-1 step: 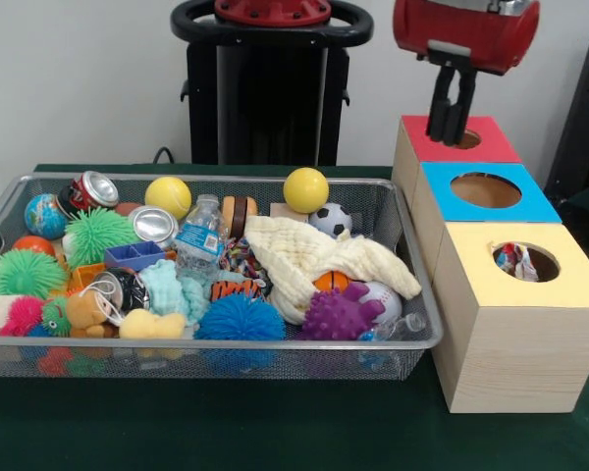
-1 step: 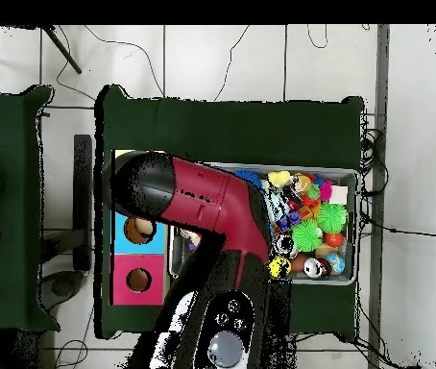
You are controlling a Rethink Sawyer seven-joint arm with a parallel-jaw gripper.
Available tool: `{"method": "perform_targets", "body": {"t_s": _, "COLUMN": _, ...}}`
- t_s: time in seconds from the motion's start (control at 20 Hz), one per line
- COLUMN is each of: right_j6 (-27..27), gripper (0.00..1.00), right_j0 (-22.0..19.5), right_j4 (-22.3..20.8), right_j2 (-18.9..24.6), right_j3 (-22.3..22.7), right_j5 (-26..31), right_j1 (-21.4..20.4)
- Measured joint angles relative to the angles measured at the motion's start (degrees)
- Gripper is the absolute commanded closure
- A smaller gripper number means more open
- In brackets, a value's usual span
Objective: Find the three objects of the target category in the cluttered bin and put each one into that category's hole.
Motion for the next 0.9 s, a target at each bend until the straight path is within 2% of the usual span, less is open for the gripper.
{"method": "perform_targets", "body": {"t_s": 0.9, "right_j6": 0.0, "gripper": 1.00, "right_j0": -8.1, "right_j4": -10.6, "right_j2": 8.2, "right_j3": 5.2, "right_j5": -3.0, "right_j1": -2.0}}
